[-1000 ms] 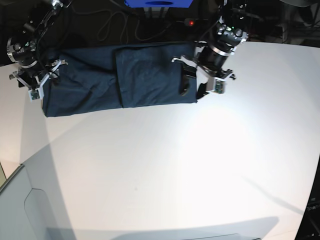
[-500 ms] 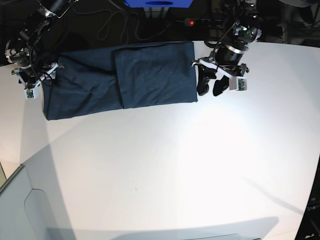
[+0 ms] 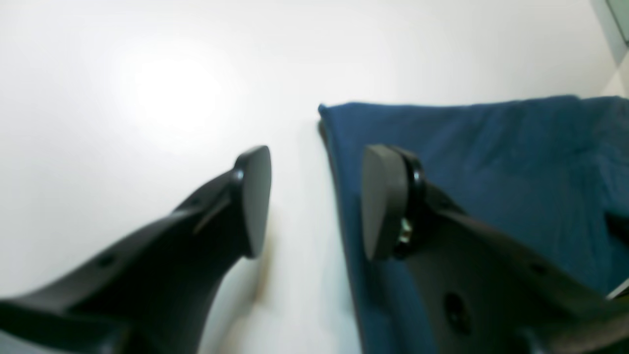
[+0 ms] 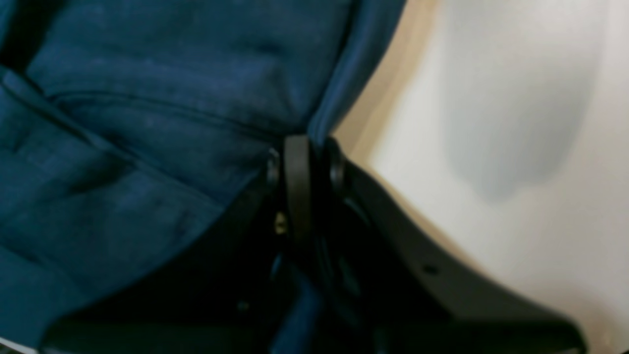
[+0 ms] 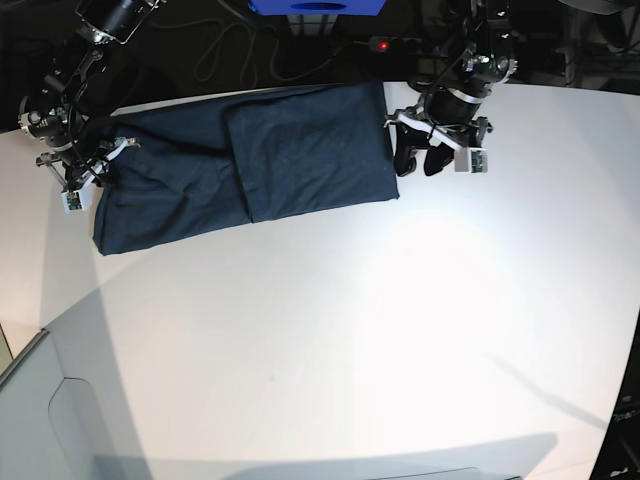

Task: Fold the T-shirt properly
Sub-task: 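Release the left gripper and lift it away from the folded end, then fold the strip end held by the right gripper over toward the left gripper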

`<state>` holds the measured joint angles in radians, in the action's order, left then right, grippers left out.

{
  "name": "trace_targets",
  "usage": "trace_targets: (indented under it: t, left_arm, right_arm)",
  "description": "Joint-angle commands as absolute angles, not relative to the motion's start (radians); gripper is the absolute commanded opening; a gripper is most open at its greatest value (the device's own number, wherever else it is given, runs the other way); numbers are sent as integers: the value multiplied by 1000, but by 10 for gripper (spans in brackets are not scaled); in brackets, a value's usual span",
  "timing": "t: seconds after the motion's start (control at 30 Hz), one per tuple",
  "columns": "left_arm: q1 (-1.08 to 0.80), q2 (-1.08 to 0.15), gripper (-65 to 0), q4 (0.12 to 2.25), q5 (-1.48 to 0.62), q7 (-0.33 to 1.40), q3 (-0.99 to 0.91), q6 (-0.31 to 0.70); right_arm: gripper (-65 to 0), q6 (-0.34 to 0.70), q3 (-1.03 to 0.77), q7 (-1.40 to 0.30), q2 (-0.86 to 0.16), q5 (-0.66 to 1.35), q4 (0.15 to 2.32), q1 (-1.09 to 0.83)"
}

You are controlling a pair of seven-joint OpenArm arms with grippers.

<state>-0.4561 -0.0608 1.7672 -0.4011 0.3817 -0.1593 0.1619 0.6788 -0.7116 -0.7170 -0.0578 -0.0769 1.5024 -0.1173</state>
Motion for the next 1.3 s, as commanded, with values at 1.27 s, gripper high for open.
trace_targets:
  t: [1.27]
  left_arm:
    - [-409,-50,-361,1716,-412,367,-151,171]
  right_arm:
    - [-649,698,140,-779,62,10,2045,-305]
